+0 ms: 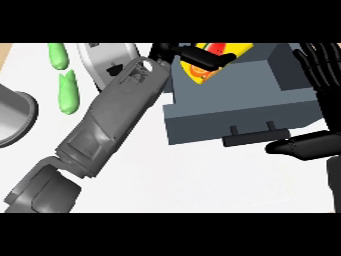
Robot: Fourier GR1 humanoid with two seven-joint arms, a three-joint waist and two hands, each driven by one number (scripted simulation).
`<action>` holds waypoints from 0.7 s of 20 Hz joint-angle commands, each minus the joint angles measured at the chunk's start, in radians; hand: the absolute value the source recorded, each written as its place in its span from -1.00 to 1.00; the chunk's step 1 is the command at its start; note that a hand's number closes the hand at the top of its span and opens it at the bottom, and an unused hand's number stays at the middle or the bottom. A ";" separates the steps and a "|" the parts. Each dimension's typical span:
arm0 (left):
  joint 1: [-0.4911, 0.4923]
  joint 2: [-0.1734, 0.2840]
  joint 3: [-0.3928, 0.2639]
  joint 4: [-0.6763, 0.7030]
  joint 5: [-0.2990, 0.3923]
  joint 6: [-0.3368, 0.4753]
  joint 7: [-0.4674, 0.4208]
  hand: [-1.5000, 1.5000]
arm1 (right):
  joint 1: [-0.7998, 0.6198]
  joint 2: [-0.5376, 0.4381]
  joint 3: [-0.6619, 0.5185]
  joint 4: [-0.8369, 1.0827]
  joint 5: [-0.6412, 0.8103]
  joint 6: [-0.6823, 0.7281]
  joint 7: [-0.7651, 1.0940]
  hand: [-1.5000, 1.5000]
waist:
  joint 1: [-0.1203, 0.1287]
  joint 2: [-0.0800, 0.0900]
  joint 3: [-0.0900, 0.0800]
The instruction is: Pick up the cup, place it into the drawer and close the drawer
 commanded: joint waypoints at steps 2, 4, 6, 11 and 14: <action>0.021 0.000 -0.088 0.055 0.021 -0.038 0.009 1.00 | -0.045 0.010 0.025 0.004 0.007 0.002 -0.006 -1.00 | -0.049 0.016 0.000; 0.020 0.000 -0.126 0.043 0.033 -0.031 0.028 1.00 | -0.041 0.011 0.027 0.009 -0.009 0.012 0.010 -1.00 | -0.059 0.011 0.000; 0.055 0.000 -0.140 0.030 0.056 -0.033 0.006 -1.00 | -0.058 0.011 0.035 -0.028 -0.020 0.013 0.030 -1.00 | -0.074 0.010 -0.001; 0.067 0.000 -0.086 -0.014 0.161 -0.035 -0.072 -1.00 | -0.059 0.060 0.103 -0.008 -0.096 0.083 0.031 -1.00 | -0.076 0.019 -0.002; 0.092 0.000 -0.091 -0.072 0.221 -0.051 -0.135 -1.00 | -0.117 0.030 0.133 0.017 -0.157 0.184 0.030 1.00 | -0.082 0.023 -0.002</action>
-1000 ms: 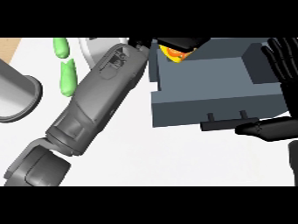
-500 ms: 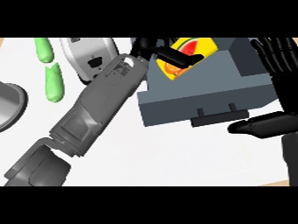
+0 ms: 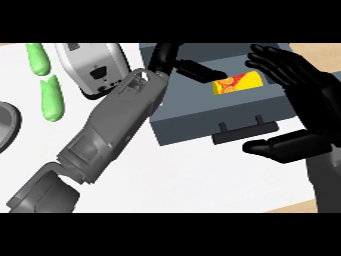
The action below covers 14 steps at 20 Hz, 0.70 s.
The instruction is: Pick up the cup, place it into the drawer and close the drawer
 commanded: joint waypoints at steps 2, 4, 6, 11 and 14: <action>0.030 0.000 0.029 -0.071 0.118 -0.059 -0.095 -1.00 | 0.007 -0.005 0.098 -0.005 -0.091 0.157 0.004 1.00 | 0.000 -0.001 -0.001; 0.024 0.000 0.042 -0.061 0.123 -0.024 -0.166 -1.00 | 0.028 -0.022 0.126 -0.002 -0.125 0.203 0.049 1.00 | 0.018 -0.004 -0.002; 0.013 0.000 0.048 -0.060 0.156 0.009 -0.169 -1.00 | 0.033 -0.093 0.156 -0.005 -0.101 0.267 0.089 1.00 | 0.027 -0.014 -0.002; -0.011 0.000 0.060 -0.041 0.198 0.065 -0.203 -1.00 | 0.070 -0.203 0.217 -0.024 0.036 0.334 0.136 -1.00 | 0.077 -0.028 -0.001; 0.009 0.000 0.065 -0.020 0.198 0.037 -0.204 -1.00 | 0.128 -0.225 0.234 -0.039 0.228 0.288 0.079 -1.00 | 0.130 -0.036 0.000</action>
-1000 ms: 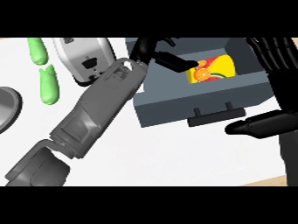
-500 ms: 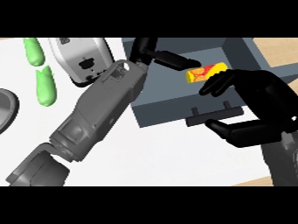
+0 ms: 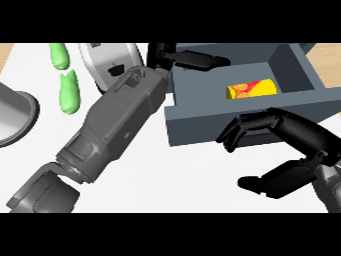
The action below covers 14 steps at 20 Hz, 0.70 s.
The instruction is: Pick up the cup, place it into the drawer and close the drawer
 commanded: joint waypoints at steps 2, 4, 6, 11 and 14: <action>0.008 0.000 0.030 0.016 0.026 -0.009 -0.018 -1.00 | 0.050 -0.066 0.050 -0.022 0.293 -0.045 -0.065 -1.00 | 0.072 -0.013 0.001; 0.032 0.000 0.034 0.007 0.037 -0.040 -0.032 -1.00 | 0.087 -0.017 0.102 0.002 0.376 -0.117 -0.059 -1.00 | 0.090 -0.016 0.000; 0.052 0.000 0.041 0.003 0.063 -0.055 -0.081 -1.00 | 0.056 -0.011 0.109 0.145 0.451 -0.149 -0.137 -1.00 | 0.092 -0.008 0.001; 0.115 0.000 0.042 -0.077 0.063 -0.060 -0.048 -1.00 | 0.017 0.040 0.204 0.418 0.602 -0.228 -0.233 -1.00 | 0.153 -0.021 0.001; 0.167 0.008 0.041 -0.094 0.049 -0.089 -0.098 -1.00 | -0.114 0.084 0.209 0.631 0.648 -0.244 -0.259 -1.00 | 0.180 -0.014 0.001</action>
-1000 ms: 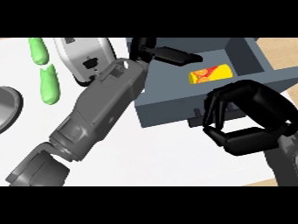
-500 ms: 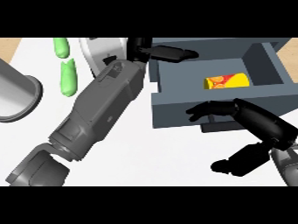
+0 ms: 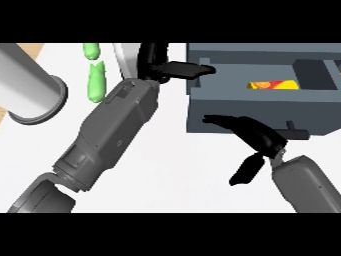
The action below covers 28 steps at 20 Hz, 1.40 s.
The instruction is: Pick up the cup, place it into the drawer and close the drawer
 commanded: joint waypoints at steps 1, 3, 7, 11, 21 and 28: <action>0.079 0.018 0.003 -0.074 0.000 -0.016 -0.010 -1.00 | -0.107 0.024 -0.005 0.275 0.079 -0.045 -0.106 1.00 | 0.028 -0.005 0.000; 0.104 0.050 -0.001 -0.109 0.004 -0.043 0.019 -1.00 | -0.138 0.066 -0.006 0.399 0.123 -0.125 -0.128 1.00 | 0.053 -0.004 0.001; 0.190 0.064 -0.009 -0.144 0.001 -0.080 -0.006 -1.00 | -0.227 0.065 -0.062 0.608 0.139 -0.210 -0.275 1.00 | 0.073 0.008 0.003; 0.197 0.104 -0.006 -0.206 0.013 -0.097 0.044 -1.00 | -0.361 0.035 -0.175 0.723 0.084 -0.226 -0.334 1.00 | 0.108 0.012 0.004; 0.300 0.170 -0.021 -0.267 0.014 -0.182 0.056 -1.00 | -0.553 -0.058 -0.339 0.873 0.005 -0.265 -0.335 1.00 | 0.156 0.032 0.004; 0.317 0.199 -0.024 -0.302 0.018 -0.216 0.075 -1.00 | -0.567 -0.122 -0.370 0.842 -0.039 -0.186 -0.320 1.00 | 0.184 0.033 0.003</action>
